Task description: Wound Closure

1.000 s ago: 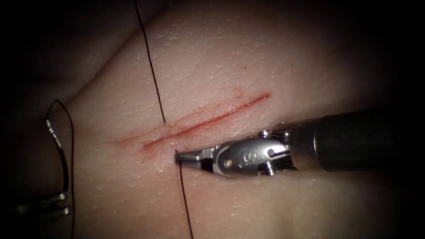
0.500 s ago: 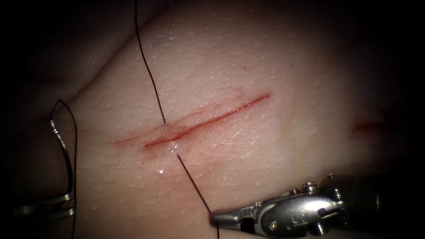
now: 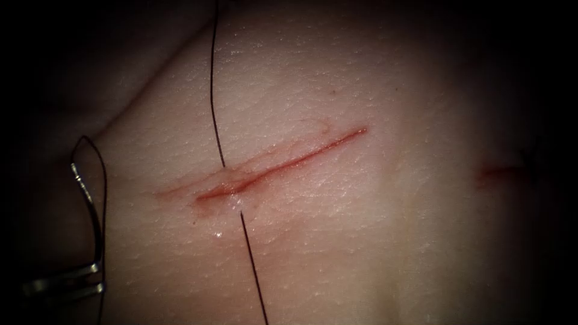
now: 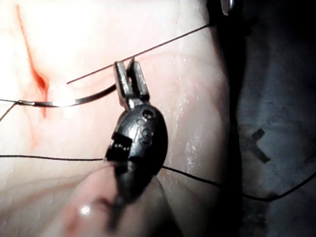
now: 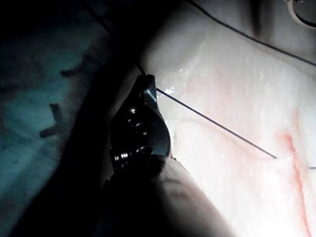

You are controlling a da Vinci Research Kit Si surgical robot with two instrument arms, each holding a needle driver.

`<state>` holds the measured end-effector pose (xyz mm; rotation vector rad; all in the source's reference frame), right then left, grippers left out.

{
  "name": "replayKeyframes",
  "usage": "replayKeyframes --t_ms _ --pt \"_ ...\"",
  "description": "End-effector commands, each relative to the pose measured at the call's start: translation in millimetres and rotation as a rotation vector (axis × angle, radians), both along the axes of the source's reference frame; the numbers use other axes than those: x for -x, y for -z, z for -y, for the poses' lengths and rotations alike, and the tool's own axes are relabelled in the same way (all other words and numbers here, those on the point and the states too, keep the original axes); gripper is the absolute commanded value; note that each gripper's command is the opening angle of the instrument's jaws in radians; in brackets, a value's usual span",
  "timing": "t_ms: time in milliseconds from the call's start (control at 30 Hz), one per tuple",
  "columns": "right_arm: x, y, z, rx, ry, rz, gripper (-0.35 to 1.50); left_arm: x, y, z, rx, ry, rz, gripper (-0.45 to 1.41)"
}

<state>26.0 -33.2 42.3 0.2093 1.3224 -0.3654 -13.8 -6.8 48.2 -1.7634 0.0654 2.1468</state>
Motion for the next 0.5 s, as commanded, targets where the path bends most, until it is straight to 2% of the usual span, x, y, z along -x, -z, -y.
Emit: replayKeyframes --t_ms 33,67,100,133,300,333,500 --pt "-0.8 -1.0 -0.9 -0.01 -0.032 -0.007 0.22 0.5 -0.4 0.8 -0.004 -0.001 0.0 -0.45" --pt "-0.8 -1.4 -1.8 -0.014 -0.058 -0.014 0.58 0.5 -0.4 0.8 -0.004 -0.002 0.0 -0.45" --pt "-0.9 -2.0 -3.1 -0.019 -0.087 -0.019 0.79 0.5 -0.4 0.8 -0.004 -0.002 0.001 -0.45" --pt "-0.9 -2.5 -4.0 -0.022 -0.1 -0.014 0.91 0.5 -0.4 0.8 -0.004 -0.002 0.001 -0.45" --pt "-2.6 -6.8 -9.4 -0.035 -0.155 0.035 1.1 0.5 -0.4 0.8 -0.004 -0.002 0.001 -0.45" --pt "-3.5 -8.4 -10.8 -0.034 -0.164 0.04 1.13 0.5 -0.4 0.8 -0.004 -0.002 0.001 -0.45" --pt "-6.1 -12.4 -14.3 -0.03 -0.193 0.056 1.21 0.3 -0.4 0.8 -0.004 -0.003 0.002 -0.45"
